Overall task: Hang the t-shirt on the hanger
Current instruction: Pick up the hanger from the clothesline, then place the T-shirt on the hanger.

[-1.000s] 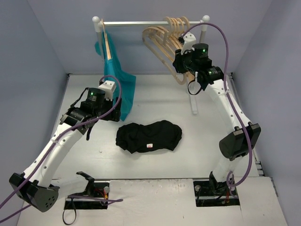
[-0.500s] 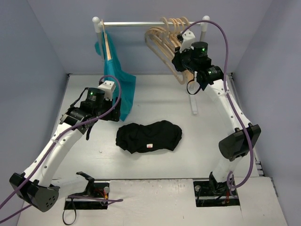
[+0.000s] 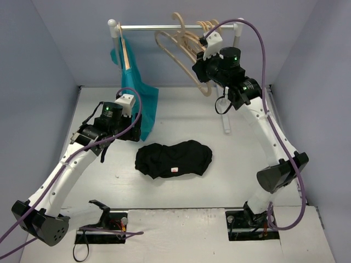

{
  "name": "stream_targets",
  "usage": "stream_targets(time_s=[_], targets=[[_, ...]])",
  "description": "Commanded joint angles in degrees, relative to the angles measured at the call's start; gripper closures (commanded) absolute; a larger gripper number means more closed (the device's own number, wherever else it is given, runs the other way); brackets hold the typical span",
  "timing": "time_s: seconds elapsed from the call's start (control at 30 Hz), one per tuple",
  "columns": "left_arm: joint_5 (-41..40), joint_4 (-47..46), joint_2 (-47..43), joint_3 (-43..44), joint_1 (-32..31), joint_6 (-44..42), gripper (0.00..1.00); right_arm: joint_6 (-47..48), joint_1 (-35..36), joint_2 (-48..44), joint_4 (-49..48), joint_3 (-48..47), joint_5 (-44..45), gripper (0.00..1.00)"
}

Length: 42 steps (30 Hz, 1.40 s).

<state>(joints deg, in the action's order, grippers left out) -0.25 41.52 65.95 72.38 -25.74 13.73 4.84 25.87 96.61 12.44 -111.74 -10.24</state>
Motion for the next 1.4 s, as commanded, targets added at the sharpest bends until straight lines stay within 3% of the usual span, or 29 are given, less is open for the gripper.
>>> stream_targets(time_s=[0.0, 0.13, 0.23, 0.27, 0.4, 0.47, 0.7, 1.03, 1.37], targets=[[0.6, -3.0, -1.3, 0.2, 0.4, 1.9, 0.27, 0.1, 0.6, -8.8, -4.9, 4.4, 1.4, 1.00], [3.4, -2.6, -4.9, -1.7, -1.7, 7.0, 0.27, -1.0, 1.6, -14.8, -5.5, 14.6, 1.4, 1.00], [-0.4, -2.4, -7.3, -4.1, -9.2, 10.3, 0.27, -1.9, 2.7, -20.0, -6.6, 23.3, 1.5, 1.00], [-6.0, -2.0, -7.7, -5.3, -13.2, 13.2, 0.27, -2.8, 3.0, -22.2, -7.7, 26.9, 1.5, 1.00], [-13.6, -2.2, -7.5, -9.5, -23.2, 19.2, 0.27, -4.7, 3.5, -28.2, -9.0, 35.4, 1.7, 1.00], [-21.0, -2.3, -5.1, -13.2, -32.0, 22.4, 0.27, -5.3, 3.9, -33.4, -9.3, 41.9, 1.6, 1.00], [-35.1, -3.1, 2.2, -19.0, -44.3, 30.6, 0.29, -8.8, 4.0, -44.7, -9.7, 53.5, 2.1, 1.00], [-43.3, -4.3, 9.1, -21.4, -46.0, 34.1, 0.40, -10.8, 4.1, -50.6, -9.7, 58.9, 1.2, 1.00], [-42.6, -9.2, 11.3, -24.1, -46.0, 33.4, 0.44, -11.0, 4.0, -50.9, -9.7, 59.6, 2.2, 1.00]])
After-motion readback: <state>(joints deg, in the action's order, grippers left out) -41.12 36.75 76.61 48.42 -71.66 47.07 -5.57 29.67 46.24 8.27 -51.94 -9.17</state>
